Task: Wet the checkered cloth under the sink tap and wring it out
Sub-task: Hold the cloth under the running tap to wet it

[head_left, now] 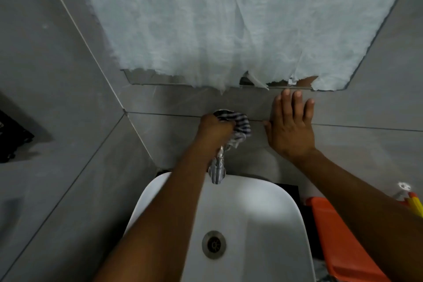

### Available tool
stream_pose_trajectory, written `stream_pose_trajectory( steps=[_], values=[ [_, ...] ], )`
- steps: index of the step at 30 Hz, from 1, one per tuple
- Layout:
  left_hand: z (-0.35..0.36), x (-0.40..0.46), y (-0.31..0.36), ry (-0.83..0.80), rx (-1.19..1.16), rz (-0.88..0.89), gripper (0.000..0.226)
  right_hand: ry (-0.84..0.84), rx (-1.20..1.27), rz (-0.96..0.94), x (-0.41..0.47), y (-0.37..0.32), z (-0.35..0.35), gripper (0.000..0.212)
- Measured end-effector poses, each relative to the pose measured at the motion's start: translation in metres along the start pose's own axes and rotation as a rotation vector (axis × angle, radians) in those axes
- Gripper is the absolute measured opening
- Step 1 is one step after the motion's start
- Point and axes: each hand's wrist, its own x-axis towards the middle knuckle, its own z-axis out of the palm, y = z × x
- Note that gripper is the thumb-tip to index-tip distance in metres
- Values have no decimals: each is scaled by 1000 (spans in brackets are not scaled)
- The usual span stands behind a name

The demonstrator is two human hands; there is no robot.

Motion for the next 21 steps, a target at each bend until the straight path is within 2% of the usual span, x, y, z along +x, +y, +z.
stream_pose_trajectory(
  steps=[1,2,3,4,6,9,10,12,15,17,18,19,20,21],
  values=[
    [-9,-6,-2,-165,-330,-76,17,-6,2,-1,1,0,-2,76],
    [-16,-10,-6,-288,-543,-160,22,-16,4,-3,2,0,-3,74],
    [-21,-11,-10,-342,-587,-197,27,-21,-2,-2,3,0,-3,74],
    [-21,-10,-12,-307,-506,-180,29,-22,-16,3,4,1,-2,74],
    [-10,-11,-18,-70,-164,-64,37,-22,-12,6,4,1,-2,76],
    [17,-32,-43,293,639,240,56,-38,27,20,3,0,-3,77],
    [23,-44,-53,389,808,319,63,-48,32,17,3,0,-4,77],
    [31,-65,-71,522,863,445,71,-51,31,12,4,1,-5,79],
    [44,-85,-103,593,584,610,56,-28,43,4,3,2,-5,83],
    [46,-95,-120,592,173,568,42,-10,26,3,3,1,-4,82],
    [45,-95,-125,534,-169,431,35,-9,18,5,3,0,-4,82],
    [42,-93,-125,409,-547,257,33,-5,16,7,3,0,-4,81],
    [39,-90,-124,252,-881,80,38,-2,17,7,3,0,-3,81],
    [36,-89,-123,118,-1115,-57,48,-7,24,8,3,0,-3,80]
  ],
)
